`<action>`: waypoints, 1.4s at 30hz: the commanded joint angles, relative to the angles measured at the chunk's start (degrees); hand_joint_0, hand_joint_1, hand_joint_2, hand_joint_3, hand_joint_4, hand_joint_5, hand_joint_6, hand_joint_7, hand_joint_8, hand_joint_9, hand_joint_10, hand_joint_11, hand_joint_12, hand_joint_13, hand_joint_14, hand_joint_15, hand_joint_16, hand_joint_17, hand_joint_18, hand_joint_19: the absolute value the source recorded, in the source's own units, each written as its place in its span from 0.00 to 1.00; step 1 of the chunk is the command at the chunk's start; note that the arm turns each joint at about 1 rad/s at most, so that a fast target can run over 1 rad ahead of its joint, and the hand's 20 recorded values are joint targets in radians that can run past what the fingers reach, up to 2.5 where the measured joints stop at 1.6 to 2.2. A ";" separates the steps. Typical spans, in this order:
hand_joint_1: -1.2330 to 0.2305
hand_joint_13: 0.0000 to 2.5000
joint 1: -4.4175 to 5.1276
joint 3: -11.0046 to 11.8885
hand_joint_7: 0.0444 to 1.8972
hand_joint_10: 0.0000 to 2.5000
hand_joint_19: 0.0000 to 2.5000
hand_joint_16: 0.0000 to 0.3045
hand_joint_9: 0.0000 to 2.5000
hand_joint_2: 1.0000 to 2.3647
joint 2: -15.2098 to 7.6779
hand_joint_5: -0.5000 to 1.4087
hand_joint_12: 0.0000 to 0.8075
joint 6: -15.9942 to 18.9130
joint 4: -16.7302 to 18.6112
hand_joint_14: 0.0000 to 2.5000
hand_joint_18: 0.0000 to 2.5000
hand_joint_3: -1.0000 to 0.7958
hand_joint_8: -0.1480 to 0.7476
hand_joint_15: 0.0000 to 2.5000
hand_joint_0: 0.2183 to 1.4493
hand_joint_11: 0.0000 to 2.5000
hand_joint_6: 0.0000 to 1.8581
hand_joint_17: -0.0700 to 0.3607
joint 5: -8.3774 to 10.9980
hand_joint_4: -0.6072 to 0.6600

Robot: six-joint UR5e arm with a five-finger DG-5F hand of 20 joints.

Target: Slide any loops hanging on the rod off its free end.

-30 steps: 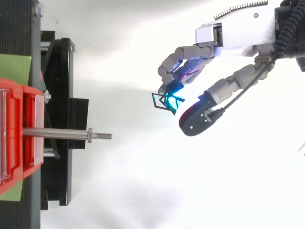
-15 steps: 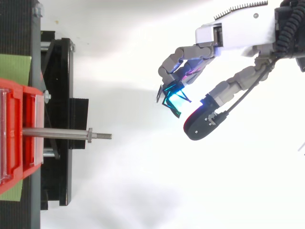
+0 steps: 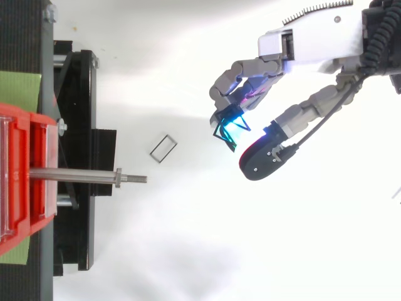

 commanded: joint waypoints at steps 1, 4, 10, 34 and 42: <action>0.37 0.25 0.02 0.00 0.73 0.00 0.07 0.18 0.27 0.01 -0.01 0.15 0.43 0.00 -0.03 0.00 0.29 0.41 0.54 0.00 0.29 0.07 0.43 0.44 -0.03 0.68; 0.41 0.25 0.02 0.00 0.74 0.00 0.07 0.18 0.28 0.01 0.07 0.16 0.43 0.00 -0.03 0.00 0.29 0.37 0.55 0.00 0.28 0.07 0.42 0.44 -0.03 0.67; 0.46 0.25 -0.16 0.00 0.75 0.00 0.07 0.18 0.29 0.01 -0.01 0.17 0.43 0.00 -0.03 0.00 0.29 0.35 0.55 0.00 0.29 0.08 0.40 0.44 -0.03 0.67; 0.40 0.26 -0.16 0.00 0.73 0.00 0.07 0.17 0.29 0.00 -0.01 0.16 0.43 0.00 -0.03 0.00 0.29 0.28 0.55 0.00 0.30 0.09 0.42 0.44 -0.12 0.68; 0.33 0.26 -0.16 0.00 0.74 0.00 0.06 0.17 0.29 0.01 -0.01 0.15 0.43 0.00 -0.03 0.00 0.30 0.32 0.55 0.00 0.32 0.09 0.42 0.44 -0.12 0.69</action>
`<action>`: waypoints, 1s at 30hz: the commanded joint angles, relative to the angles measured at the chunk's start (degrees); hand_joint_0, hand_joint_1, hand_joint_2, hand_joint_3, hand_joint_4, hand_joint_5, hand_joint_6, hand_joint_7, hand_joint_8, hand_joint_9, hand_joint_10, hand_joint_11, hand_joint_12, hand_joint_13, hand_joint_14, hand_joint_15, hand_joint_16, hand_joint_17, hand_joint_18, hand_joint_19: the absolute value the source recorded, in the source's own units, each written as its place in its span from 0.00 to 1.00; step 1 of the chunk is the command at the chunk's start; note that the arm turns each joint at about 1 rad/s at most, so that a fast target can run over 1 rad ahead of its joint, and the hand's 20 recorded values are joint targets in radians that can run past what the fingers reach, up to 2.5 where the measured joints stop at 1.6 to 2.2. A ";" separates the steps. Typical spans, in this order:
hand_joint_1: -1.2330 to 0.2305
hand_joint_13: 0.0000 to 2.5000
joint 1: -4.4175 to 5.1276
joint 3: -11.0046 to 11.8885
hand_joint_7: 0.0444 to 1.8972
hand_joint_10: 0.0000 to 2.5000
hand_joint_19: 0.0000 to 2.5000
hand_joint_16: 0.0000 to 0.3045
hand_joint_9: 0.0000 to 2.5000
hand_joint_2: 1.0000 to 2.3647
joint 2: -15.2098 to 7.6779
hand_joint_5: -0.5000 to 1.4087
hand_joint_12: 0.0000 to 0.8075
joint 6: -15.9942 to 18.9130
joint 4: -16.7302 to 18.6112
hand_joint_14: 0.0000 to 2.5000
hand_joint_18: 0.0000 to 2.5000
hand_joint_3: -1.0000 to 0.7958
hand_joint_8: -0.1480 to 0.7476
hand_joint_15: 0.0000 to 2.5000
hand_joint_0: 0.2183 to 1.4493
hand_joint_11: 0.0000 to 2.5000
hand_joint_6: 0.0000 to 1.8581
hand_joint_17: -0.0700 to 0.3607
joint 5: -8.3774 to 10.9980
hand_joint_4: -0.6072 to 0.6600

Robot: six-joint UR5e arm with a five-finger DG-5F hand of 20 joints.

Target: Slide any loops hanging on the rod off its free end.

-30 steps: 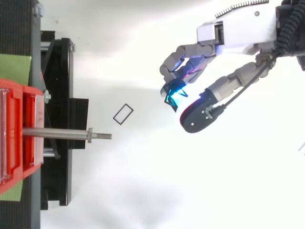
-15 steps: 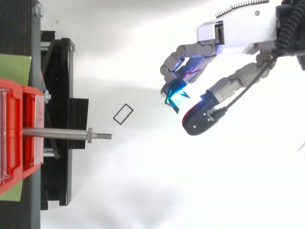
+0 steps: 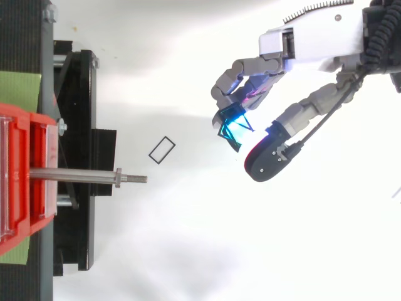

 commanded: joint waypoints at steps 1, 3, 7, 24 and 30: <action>0.33 0.26 0.06 -0.04 0.73 0.00 0.06 0.17 0.29 0.01 0.00 0.15 0.43 0.00 0.00 0.00 0.30 0.32 0.55 0.00 0.32 0.09 0.42 0.44 0.00 0.69; 0.32 0.26 -0.02 0.05 0.73 0.00 0.06 0.17 0.29 0.01 0.00 0.15 0.43 0.00 0.00 0.00 0.30 0.35 0.55 0.00 0.33 0.09 0.42 0.44 0.00 0.68; 0.33 0.26 -0.02 -0.04 0.73 0.00 0.06 0.17 0.29 0.01 0.00 0.15 0.42 0.00 0.00 0.00 0.30 0.38 0.54 0.00 0.32 0.09 0.42 0.44 0.00 0.68; 0.48 0.25 -0.02 -0.04 0.75 0.00 0.08 0.17 0.33 0.01 0.00 0.17 0.42 0.00 -0.26 0.00 0.28 0.35 0.55 0.00 0.29 0.10 0.40 0.44 0.00 0.66; 0.43 0.25 -0.02 -0.04 0.75 0.00 0.07 0.17 0.32 0.01 0.00 0.17 0.43 0.00 -0.26 0.00 0.29 0.38 0.55 0.00 0.29 0.10 0.40 0.44 0.00 0.66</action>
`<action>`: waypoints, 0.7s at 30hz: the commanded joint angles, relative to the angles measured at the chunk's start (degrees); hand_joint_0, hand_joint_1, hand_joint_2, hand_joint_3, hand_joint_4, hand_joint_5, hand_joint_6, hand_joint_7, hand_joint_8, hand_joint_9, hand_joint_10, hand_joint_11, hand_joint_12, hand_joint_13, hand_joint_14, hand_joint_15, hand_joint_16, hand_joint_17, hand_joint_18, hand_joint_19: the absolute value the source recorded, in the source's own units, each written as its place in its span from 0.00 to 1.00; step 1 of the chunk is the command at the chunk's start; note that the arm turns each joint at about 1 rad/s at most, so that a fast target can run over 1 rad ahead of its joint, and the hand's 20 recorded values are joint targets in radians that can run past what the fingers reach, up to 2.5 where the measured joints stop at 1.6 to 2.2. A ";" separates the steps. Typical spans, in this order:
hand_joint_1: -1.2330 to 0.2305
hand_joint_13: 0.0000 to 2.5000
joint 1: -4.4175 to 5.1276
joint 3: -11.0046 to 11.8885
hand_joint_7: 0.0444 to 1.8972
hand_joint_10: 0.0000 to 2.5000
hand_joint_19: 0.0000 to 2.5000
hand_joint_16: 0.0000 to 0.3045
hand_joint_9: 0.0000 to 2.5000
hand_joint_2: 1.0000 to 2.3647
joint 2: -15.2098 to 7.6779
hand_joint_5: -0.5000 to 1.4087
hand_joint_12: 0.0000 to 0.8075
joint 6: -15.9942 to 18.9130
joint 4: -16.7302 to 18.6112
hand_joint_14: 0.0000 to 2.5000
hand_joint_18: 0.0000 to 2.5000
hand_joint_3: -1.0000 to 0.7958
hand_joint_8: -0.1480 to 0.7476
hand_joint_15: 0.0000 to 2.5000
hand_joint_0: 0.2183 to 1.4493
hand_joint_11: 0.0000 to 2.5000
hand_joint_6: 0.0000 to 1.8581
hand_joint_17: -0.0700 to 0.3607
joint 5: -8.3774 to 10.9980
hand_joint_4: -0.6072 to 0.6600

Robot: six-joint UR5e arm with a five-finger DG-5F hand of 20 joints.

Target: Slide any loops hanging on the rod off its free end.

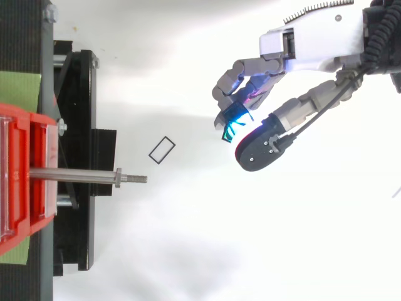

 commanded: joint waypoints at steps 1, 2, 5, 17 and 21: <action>0.39 0.25 0.09 0.00 0.75 0.00 0.07 0.18 0.32 0.01 0.00 0.17 0.43 0.00 -0.01 0.00 0.29 0.38 0.55 0.00 0.29 0.10 0.40 0.44 0.00 0.66; 0.37 0.25 0.00 -0.09 0.75 0.00 0.07 0.18 0.31 0.01 0.00 0.16 0.43 0.00 -0.01 0.00 0.29 0.39 0.55 0.00 0.29 0.10 0.41 0.44 0.00 0.66; 0.35 0.25 0.00 0.00 0.75 0.00 0.07 0.18 0.31 0.01 0.08 0.16 0.43 0.00 -0.01 0.00 0.28 0.39 0.54 0.00 0.30 0.10 0.41 0.44 0.00 0.67; 0.29 0.24 0.00 0.00 0.74 0.00 0.06 0.17 0.29 0.00 0.00 0.15 0.42 0.00 -0.01 0.00 0.28 0.30 0.52 0.00 0.31 0.10 0.39 0.44 0.00 0.67; 0.28 0.24 0.00 0.00 0.75 0.00 0.05 0.17 0.29 0.00 0.00 0.16 0.42 0.00 -0.01 0.00 0.28 0.28 0.51 0.00 0.32 0.10 0.37 0.44 0.00 0.68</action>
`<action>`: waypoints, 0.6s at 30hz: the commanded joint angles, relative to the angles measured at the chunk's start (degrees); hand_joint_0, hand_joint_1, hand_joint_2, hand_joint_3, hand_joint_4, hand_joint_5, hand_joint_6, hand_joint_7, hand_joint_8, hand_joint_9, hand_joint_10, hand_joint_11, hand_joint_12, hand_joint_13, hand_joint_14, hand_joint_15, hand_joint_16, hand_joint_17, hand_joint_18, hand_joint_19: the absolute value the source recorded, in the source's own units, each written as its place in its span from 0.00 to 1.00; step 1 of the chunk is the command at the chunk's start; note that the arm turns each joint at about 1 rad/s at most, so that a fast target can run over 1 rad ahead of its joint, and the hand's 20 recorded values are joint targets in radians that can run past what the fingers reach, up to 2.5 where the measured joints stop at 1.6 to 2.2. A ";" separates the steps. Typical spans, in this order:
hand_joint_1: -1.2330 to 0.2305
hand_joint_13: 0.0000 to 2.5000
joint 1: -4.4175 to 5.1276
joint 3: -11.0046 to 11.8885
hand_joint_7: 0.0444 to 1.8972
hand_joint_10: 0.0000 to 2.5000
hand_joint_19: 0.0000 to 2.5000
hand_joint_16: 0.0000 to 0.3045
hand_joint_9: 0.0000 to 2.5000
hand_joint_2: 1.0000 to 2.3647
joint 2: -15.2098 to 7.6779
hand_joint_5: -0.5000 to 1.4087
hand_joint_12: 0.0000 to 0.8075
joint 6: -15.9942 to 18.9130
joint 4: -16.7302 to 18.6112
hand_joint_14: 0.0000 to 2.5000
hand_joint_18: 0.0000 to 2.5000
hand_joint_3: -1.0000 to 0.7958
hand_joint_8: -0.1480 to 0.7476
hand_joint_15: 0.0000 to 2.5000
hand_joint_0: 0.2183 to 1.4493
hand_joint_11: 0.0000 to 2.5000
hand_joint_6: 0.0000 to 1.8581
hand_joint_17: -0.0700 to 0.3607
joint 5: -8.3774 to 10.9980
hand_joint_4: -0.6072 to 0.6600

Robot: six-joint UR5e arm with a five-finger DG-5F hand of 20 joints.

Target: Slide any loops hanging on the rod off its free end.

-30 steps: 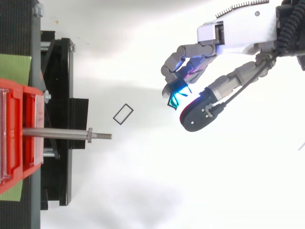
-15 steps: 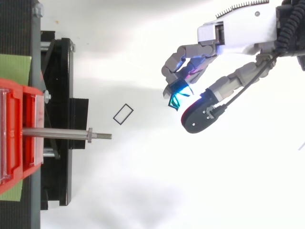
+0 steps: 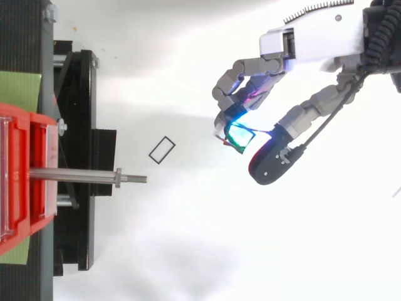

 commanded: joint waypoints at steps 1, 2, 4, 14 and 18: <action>0.28 0.24 0.00 0.00 0.74 0.00 0.05 0.17 0.29 0.00 -0.01 0.16 0.42 0.00 0.00 0.00 0.28 0.28 0.51 0.00 0.32 0.10 0.36 0.44 0.00 0.67; 0.28 0.24 0.00 0.00 0.75 0.00 0.05 0.17 0.29 0.00 -0.01 0.16 0.42 0.00 0.00 0.00 0.28 0.28 0.51 0.00 0.32 0.10 0.36 0.44 0.00 0.67; 0.27 0.24 -0.09 0.00 0.75 0.00 0.05 0.17 0.29 0.00 0.08 0.16 0.42 0.00 0.00 0.00 0.28 0.28 0.51 0.00 0.32 0.10 0.36 0.44 0.00 0.67; 0.26 0.24 -0.18 0.00 0.74 0.00 0.05 0.17 0.28 0.00 -0.01 0.16 0.42 0.00 0.00 0.00 0.28 0.30 0.51 0.00 0.35 0.10 0.36 0.44 0.00 0.67; 0.29 0.25 -0.18 0.00 0.74 0.00 0.05 0.17 0.29 0.00 -0.01 0.16 0.42 0.09 0.00 0.00 0.28 0.31 0.51 0.00 0.34 0.10 0.36 0.44 0.00 0.67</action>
